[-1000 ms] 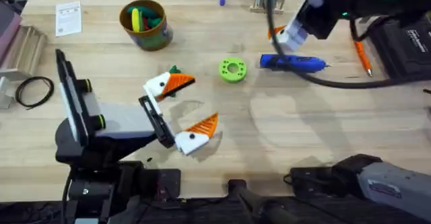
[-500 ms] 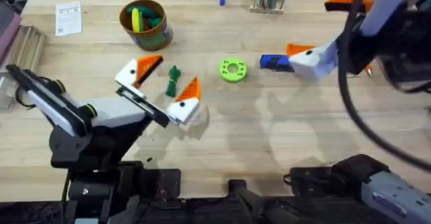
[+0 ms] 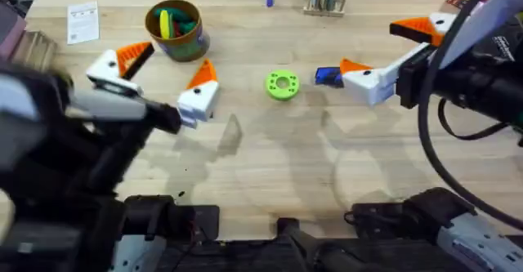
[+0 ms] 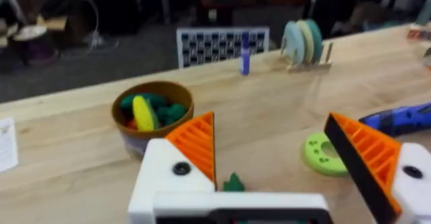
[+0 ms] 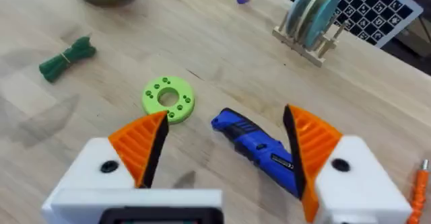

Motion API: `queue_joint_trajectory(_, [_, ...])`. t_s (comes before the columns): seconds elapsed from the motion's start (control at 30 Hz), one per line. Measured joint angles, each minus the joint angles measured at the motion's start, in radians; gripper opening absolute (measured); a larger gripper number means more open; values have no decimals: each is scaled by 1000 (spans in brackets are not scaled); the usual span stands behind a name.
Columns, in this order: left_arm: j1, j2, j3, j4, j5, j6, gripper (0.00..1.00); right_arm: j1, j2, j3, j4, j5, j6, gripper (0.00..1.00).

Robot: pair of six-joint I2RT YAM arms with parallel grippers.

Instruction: Pick up the gripper from the table and insert it into the empty holder that is missing its gripper. Then pick up a screw, insert it into the mounting hole, and use the screwdriver to tighten it. Finally, clean up the table by picking up the vegetable and placing it into the bucket.

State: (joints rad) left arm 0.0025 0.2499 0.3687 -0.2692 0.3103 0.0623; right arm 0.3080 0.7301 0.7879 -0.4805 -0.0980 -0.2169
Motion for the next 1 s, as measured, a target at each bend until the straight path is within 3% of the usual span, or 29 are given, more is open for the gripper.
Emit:
queue_joint_trajectory(0.33, [0,534,452,-423,-73,74,985,0,0,0,-9,0,16,991])
queue_joint_trajectory(0.6, [-1,751,572,-491,-103,79,986,0,0,0,-29,0,16,991])
queue_joint_trajectory(0.73, [-36,834,632,-594,-218,26,986,0,0,0,-29,0,16,991])
queue_joint_trajectory(0.83, [-95,911,671,-671,-281,-26,985,0,0,0,-29,0,16,992])
queue_joint_trajectory(0.93, [-151,1002,679,-694,-312,-101,986,0,0,0,-29,0,16,991])
queue_joint_trajectory(1.0, [-162,1069,679,-695,-310,-140,986,0,0,0,-29,0,16,991])
